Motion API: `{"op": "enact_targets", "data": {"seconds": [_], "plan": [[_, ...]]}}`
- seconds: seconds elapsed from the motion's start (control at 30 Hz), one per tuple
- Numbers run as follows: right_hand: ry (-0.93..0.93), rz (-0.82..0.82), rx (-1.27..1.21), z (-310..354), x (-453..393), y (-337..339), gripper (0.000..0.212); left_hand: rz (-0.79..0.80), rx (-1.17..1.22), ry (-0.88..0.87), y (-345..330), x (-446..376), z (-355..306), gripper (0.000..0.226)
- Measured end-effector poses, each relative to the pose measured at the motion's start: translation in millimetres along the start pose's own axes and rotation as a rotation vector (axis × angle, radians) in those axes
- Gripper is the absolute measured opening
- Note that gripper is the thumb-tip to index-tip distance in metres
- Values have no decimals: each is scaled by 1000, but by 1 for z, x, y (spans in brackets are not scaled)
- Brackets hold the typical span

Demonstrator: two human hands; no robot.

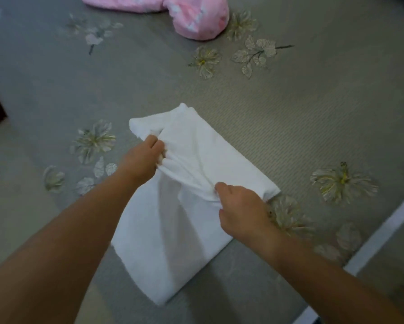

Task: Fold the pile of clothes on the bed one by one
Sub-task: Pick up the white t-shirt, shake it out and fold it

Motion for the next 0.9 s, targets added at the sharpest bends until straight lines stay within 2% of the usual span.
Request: {"op": "enact_targets", "data": {"seconds": [0.07,0.13,0.23,0.3,0.37,0.47,0.53,0.57,0.63,0.7,0.77,0.83,0.9], "plan": [[-42,169,-45,34,16,-30,37,1,-23,-35,-2,35,25,27],[-104,229,-93,62,28,-50,35,-21,-7,-42,-6,66,47,23],[-62,142,-32,117,42,-53,32,-41,145,93,-19,103,87,22],[-45,69,3,144,51,-58,42,-26,247,165,-33,124,110,26],[-60,38,31,162,58,-67,48,2,147,87,-48,139,121,29],[-127,141,82,173,72,-104,47,164,-71,16,-88,151,137,37],[-215,226,158,171,81,-126,49,320,-139,93,-116,155,145,47],[-261,251,180,169,86,-133,55,382,-132,147,-125,157,145,52],[-316,277,223,168,91,-141,72,397,-153,211,-132,156,145,52],[-349,359,263,171,93,-149,92,295,-217,233,-125,154,141,46],[-364,405,319,170,92,-154,102,112,-323,170,-111,158,131,53],[-392,445,346,164,87,-159,104,-86,-449,-30,-100,165,112,58],[-381,471,357,160,83,-166,101,-264,-471,-317,-97,175,90,47]]}}
Point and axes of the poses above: each hand's wrist, its own x-axis away from the middle knuckle, its own y-axis out of the back of the hand, z = x × y, the point moved 9 cm from there along -x, towards the middle knuckle, and after that the axes turned 4 degrees about x, right-handed, at the moved point
